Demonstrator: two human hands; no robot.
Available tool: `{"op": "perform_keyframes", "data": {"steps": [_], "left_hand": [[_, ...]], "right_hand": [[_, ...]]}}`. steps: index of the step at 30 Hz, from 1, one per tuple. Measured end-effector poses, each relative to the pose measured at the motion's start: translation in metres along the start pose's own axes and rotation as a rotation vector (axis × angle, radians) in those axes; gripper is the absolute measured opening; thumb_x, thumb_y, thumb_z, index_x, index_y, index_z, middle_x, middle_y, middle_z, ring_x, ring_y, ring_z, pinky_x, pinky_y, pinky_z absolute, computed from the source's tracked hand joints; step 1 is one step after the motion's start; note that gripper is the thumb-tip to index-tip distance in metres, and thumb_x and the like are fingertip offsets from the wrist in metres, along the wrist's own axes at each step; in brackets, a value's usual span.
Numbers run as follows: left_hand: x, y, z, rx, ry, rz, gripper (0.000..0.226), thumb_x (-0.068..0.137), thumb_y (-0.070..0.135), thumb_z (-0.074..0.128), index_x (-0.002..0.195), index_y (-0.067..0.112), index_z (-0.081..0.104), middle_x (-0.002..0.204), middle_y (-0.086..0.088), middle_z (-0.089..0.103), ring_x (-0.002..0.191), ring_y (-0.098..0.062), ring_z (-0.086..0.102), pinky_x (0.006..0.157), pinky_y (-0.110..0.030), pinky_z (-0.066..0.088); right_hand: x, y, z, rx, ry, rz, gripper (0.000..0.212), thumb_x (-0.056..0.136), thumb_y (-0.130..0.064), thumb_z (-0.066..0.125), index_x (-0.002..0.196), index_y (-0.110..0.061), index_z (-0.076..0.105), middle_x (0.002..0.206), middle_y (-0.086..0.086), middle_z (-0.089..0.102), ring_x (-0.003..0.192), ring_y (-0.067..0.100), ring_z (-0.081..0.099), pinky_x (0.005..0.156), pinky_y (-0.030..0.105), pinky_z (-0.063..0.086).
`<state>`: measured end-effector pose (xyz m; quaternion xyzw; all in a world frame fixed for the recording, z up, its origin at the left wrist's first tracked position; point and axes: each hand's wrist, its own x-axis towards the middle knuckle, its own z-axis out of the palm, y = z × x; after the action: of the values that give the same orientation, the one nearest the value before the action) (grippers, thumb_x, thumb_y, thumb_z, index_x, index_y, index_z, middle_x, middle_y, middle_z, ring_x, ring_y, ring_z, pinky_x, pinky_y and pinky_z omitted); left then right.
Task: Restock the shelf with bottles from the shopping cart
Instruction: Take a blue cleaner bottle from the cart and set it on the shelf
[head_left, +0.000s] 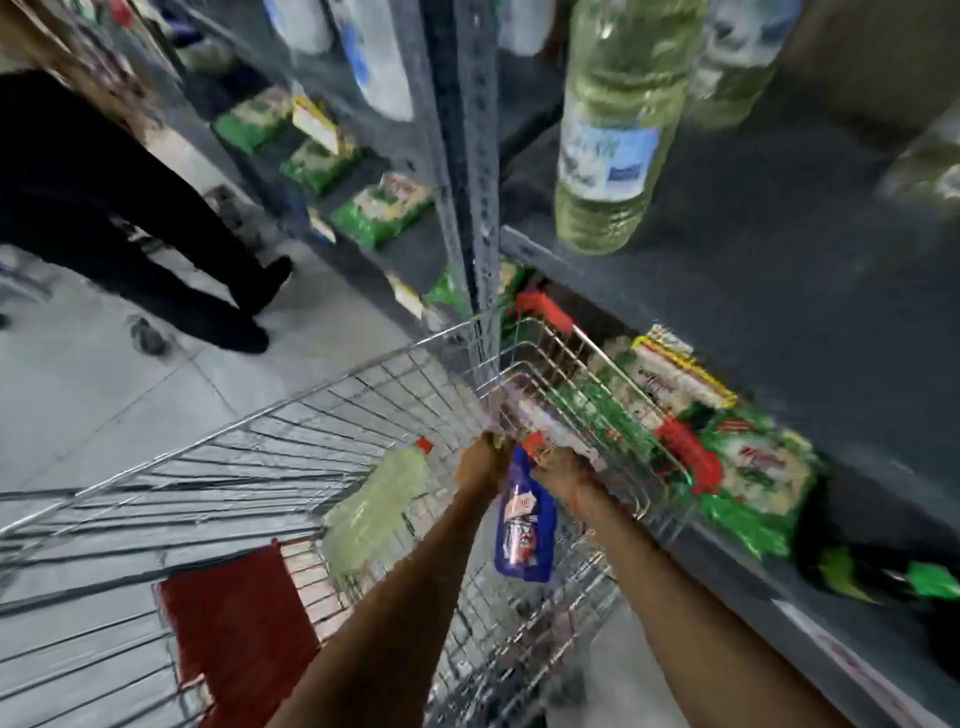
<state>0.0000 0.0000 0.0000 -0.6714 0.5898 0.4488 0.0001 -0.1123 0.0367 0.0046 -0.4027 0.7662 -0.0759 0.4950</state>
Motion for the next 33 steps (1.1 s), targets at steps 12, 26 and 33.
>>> {"op": "perform_keyframes", "data": {"steps": [12, 26, 33], "left_hand": [[0.020, -0.072, 0.037, -0.596, -0.514, -0.376, 0.013, 0.096, 0.010, 0.043, 0.091, 0.020, 0.050, 0.082, -0.003, 0.052, 0.060, -0.017, 0.059, 0.041, -0.028, 0.049], [-0.065, 0.008, -0.030, -0.557, -0.301, 0.024, 0.042, 0.098, 0.022, 0.042, 0.139, 0.016, 0.038, 0.126, -0.015, 0.054, 0.112, -0.031, 0.056, 0.081, -0.050, 0.054], [-0.156, 0.102, -0.065, -0.429, -0.195, 0.533, 0.026, 0.094, 0.024, 0.050, 0.119, 0.027, 0.057, 0.106, 0.001, 0.068, 0.094, -0.022, 0.067, 0.079, -0.034, 0.059]], "right_hand": [[0.050, 0.040, 0.026, 0.092, -0.189, 0.409, 0.028, 0.092, 0.000, 0.040, 0.064, -0.007, 0.042, 0.070, 0.010, 0.045, 0.059, 0.019, 0.045, 0.057, 0.029, 0.042], [-0.035, -0.001, -0.042, 0.196, 0.069, 0.066, 0.031, 0.090, -0.006, 0.044, 0.121, -0.003, 0.046, 0.106, 0.019, 0.061, 0.086, 0.023, 0.056, 0.079, 0.035, 0.049], [-0.160, 0.023, -0.116, 0.421, 0.477, -0.371, 0.044, 0.091, -0.027, 0.051, 0.133, -0.016, 0.046, 0.120, 0.012, 0.067, 0.107, 0.029, 0.064, 0.089, 0.041, 0.052]]}}
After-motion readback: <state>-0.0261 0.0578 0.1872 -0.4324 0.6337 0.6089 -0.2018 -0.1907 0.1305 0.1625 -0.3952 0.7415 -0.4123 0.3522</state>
